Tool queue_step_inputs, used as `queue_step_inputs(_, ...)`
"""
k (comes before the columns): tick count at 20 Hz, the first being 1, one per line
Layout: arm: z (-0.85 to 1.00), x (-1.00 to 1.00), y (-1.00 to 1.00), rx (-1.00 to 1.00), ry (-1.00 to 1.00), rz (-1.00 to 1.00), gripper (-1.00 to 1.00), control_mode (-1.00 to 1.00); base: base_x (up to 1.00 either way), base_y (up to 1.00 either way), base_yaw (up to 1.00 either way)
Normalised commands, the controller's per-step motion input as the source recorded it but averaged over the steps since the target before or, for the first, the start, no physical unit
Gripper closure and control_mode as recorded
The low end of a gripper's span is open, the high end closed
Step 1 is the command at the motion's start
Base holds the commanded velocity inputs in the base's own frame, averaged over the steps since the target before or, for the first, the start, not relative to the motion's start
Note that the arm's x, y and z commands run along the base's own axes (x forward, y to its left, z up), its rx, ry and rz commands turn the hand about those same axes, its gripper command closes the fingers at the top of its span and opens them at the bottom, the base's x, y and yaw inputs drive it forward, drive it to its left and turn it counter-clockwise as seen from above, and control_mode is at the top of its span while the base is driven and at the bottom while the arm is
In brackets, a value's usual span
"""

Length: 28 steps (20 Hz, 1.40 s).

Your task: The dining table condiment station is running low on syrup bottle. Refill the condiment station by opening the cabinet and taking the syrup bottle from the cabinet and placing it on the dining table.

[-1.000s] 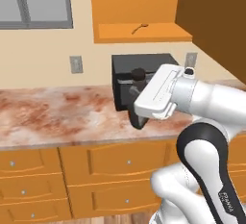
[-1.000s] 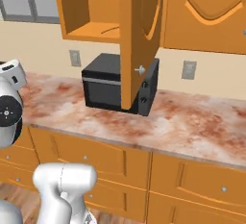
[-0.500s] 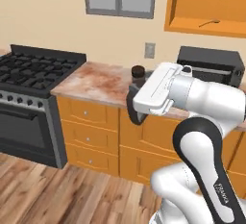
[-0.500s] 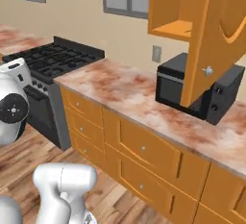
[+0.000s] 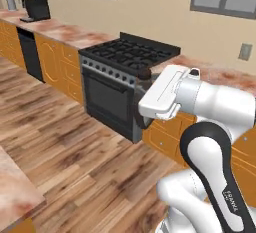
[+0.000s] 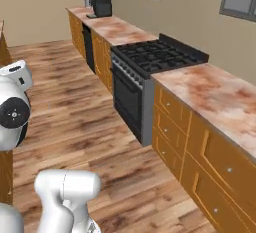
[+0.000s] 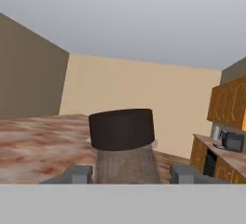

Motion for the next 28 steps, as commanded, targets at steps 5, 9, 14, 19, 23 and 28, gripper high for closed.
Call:
queue_step_inputs(5,0.00,0.00,0.00,0.00,0.00,0.00,1.00,1.00,-0.87,0.24,0.66)
queue_step_inputs(9,0.00,0.00,0.00,0.00,0.00,0.00,1.00,1.00,-0.92,0.15,0.63)
queue_step_inputs(14,0.00,0.00,0.00,0.00,0.00,0.00,1.00,1.00,-0.64,0.72,0.47)
queue_step_inputs(19,0.00,0.00,0.00,0.00,0.00,0.00,1.00,1.00,-0.07,1.00,0.20)
queue_step_inputs(23,0.00,0.00,0.00,0.00,0.00,0.00,1.00,1.00,0.25,1.00,0.05)
queue_step_inputs(28,0.00,0.00,0.00,0.00,0.00,0.00,1.00,1.00,0.40,1.00,0.00)
